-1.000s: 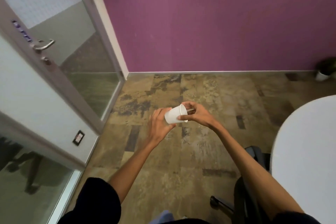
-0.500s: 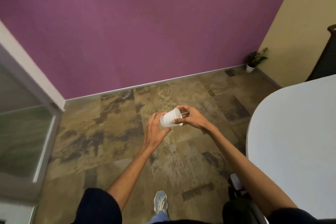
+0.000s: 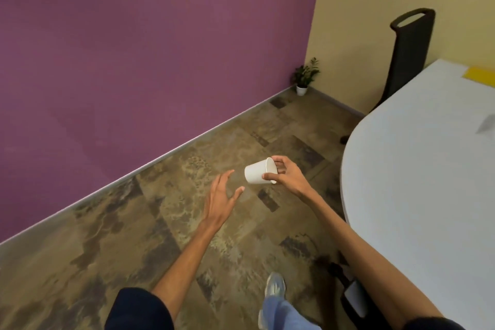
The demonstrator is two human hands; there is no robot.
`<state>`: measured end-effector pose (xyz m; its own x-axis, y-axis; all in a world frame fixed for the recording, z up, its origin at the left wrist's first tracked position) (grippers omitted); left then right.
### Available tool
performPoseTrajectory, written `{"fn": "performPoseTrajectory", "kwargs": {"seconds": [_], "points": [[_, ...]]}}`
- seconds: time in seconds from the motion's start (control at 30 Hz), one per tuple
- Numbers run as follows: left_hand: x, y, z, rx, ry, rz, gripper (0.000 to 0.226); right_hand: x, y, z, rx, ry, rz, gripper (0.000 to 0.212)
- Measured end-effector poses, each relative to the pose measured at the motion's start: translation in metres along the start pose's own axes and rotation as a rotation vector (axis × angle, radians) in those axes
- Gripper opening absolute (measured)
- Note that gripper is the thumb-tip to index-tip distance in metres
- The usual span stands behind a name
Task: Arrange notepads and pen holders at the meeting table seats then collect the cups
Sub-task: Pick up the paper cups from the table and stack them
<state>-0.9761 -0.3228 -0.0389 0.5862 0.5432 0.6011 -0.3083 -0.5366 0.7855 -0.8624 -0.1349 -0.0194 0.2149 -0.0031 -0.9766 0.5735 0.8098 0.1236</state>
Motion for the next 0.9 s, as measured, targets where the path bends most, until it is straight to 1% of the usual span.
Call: {"fn": "performPoseTrajectory", "kwargs": {"seconds": [0.13, 0.27, 0.43, 0.5, 0.6, 0.77, 0.9], "points": [[0.006, -0.034, -0.077, -0.053, -0.074, -0.009, 0.041, 0.014, 0.043, -0.057, 0.104, -0.031, 0.008, 0.07], [0.021, -0.062, -0.165, -0.065, -0.146, -0.054, 0.034, 0.014, 0.087, -0.118, 0.21, -0.007, 0.005, 0.067], [0.055, -0.094, -0.266, -0.126, -0.217, -0.083, 0.041, 0.001, 0.143, -0.177, 0.354, 0.016, 0.021, 0.064], [0.072, -0.111, -0.299, -0.154, -0.228, -0.059, 0.044, -0.003, 0.166, -0.194, 0.399, 0.004, 0.022, 0.064], [0.098, -0.139, -0.334, -0.195, -0.292, -0.068, 0.045, -0.002, 0.199, -0.21, 0.48, -0.015, 0.008, 0.062], [0.145, -0.198, -0.388, -0.317, -0.377, -0.048, 0.046, 0.005, 0.257, -0.227, 0.644, -0.058, 0.011, 0.063], [0.192, -0.247, -0.425, -0.435, -0.484, 0.007, 0.046, 0.007, 0.296, -0.247, 0.76, -0.08, 0.005, 0.061]]}}
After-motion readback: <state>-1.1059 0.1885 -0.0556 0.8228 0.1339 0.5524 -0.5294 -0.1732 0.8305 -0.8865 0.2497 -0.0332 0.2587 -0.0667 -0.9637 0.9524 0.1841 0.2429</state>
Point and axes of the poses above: each hand's wrist, its own z-axis away from the middle knuckle, its own y-axis out of the back of the hand, x = y × z, the point moved 6 cm from there along -z, towards the middle knuckle, and after that the axes turned 7 degrees about -z, right-handed, at the moved point
